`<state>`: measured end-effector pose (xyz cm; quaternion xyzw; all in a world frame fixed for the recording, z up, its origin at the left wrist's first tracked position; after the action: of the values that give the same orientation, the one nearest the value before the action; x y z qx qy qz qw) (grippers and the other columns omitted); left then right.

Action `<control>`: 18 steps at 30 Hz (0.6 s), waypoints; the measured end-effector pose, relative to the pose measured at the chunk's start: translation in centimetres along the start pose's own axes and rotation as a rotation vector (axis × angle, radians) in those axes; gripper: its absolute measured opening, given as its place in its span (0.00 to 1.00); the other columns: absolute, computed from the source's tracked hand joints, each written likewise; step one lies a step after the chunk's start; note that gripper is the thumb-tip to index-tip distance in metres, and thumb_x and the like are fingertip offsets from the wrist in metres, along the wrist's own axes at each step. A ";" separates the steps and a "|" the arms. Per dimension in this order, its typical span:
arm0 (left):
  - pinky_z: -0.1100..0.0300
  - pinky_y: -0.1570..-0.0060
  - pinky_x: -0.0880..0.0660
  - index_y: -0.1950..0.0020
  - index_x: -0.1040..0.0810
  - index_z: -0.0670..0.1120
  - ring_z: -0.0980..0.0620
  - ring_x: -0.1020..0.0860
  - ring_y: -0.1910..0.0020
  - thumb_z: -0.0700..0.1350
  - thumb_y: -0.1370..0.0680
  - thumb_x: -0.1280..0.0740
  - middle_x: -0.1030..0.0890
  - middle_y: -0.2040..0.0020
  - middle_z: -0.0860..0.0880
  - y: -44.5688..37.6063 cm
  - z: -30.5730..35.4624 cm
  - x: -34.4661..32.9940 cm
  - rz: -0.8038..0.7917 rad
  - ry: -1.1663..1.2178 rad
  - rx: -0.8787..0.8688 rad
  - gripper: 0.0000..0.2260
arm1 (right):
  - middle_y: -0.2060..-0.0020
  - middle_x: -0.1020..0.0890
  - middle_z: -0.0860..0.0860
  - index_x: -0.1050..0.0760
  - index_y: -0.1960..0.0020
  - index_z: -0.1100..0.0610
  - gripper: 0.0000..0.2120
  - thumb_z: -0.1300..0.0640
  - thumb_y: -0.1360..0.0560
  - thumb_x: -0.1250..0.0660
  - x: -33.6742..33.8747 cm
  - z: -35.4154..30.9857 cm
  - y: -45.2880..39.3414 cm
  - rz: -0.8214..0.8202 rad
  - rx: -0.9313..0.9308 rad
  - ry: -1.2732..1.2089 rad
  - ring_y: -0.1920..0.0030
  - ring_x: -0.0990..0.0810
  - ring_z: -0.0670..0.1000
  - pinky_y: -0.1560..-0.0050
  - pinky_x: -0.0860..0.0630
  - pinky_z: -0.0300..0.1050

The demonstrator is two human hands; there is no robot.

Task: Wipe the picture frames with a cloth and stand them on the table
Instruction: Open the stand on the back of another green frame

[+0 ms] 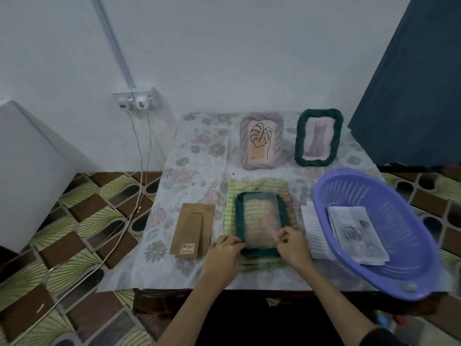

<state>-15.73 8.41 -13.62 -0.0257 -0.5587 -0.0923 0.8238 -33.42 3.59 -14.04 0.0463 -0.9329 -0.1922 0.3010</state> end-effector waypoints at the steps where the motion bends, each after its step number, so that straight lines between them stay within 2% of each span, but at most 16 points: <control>1: 0.59 0.38 0.36 0.32 0.28 0.52 0.52 0.34 0.34 0.43 0.20 0.45 0.29 0.33 0.56 0.0 0.1 0.0 -0.008 -0.032 -0.006 0.17 | 0.68 0.28 0.52 0.32 0.59 0.60 0.05 0.64 0.25 0.37 0.0 -0.1 0.0 0.005 0.008 0.060 0.65 0.29 0.51 0.66 0.34 0.43; 5: 0.57 0.37 0.37 0.31 0.29 0.52 0.51 0.35 0.33 0.44 0.19 0.46 0.30 0.33 0.54 -0.1 0.5 -0.1 -0.017 -0.106 -0.020 0.17 | 0.64 0.27 0.51 0.32 0.47 0.58 0.10 0.57 0.25 0.35 -0.1 -0.6 0.0 0.014 -0.013 0.236 0.60 0.25 0.53 0.69 0.32 0.43; 9: 0.57 0.37 0.36 0.32 0.29 0.52 0.52 0.35 0.33 0.45 0.19 0.46 0.30 0.33 0.55 -0.1 0.4 -0.1 -0.032 -0.112 -0.008 0.17 | 0.54 0.23 0.55 0.35 0.40 0.59 0.15 0.55 0.23 0.37 -0.2 -1.1 0.4 0.023 -0.012 0.382 0.55 0.23 0.55 0.62 0.26 0.46; 12: 0.58 0.37 0.37 0.32 0.28 0.53 0.52 0.35 0.34 0.45 0.19 0.45 0.30 0.34 0.56 -0.1 0.4 -0.1 -0.030 -0.088 0.004 0.17 | 0.52 0.22 0.56 0.35 0.38 0.59 0.17 0.52 0.23 0.38 0.0 -1.2 1.0 0.074 0.015 0.434 0.51 0.23 0.57 0.57 0.24 0.48; 14: 0.59 0.38 0.36 0.33 0.27 0.52 0.53 0.34 0.35 0.45 0.20 0.45 0.28 0.35 0.56 -0.2 0.3 0.0 -0.022 -0.035 0.023 0.16 | 0.54 0.22 0.55 0.34 0.38 0.58 0.17 0.51 0.22 0.39 0.4 -1.4 1.6 0.116 0.047 0.424 0.53 0.23 0.56 0.58 0.25 0.47; 16: 0.58 0.39 0.33 0.35 0.25 0.51 0.52 0.33 0.37 0.44 0.20 0.44 0.26 0.36 0.55 -0.4 0.4 0.2 -0.014 0.041 0.047 0.15 | 0.61 0.24 0.53 0.32 0.39 0.58 0.15 0.53 0.22 0.39 1.2 -2.1 2.1 0.152 0.109 0.381 0.60 0.25 0.54 0.63 0.28 0.45; 18: 0.58 0.41 0.31 0.37 0.24 0.49 0.50 0.32 0.39 0.43 0.20 0.42 0.25 0.38 0.53 -0.9 1.0 0.7 -0.003 0.121 0.065 0.14 | 0.69 0.27 0.50 0.28 0.44 0.58 0.10 0.55 0.23 0.38 2.5 -3.1 2.8 0.181 0.228 0.285 0.67 0.27 0.52 0.66 0.30 0.46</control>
<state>-16.52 7.62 -12.62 0.0076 -0.5107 -0.0766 0.8563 -33.56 4.65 -9.33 0.0228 -0.8969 -0.0487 0.4390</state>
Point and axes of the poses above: each hand's wrist, its own y-axis away from the middle knuckle, its own x-axis out of the back of the hand, z = x × y, the point moved 4 cm from there along -y, towards the middle knuckle
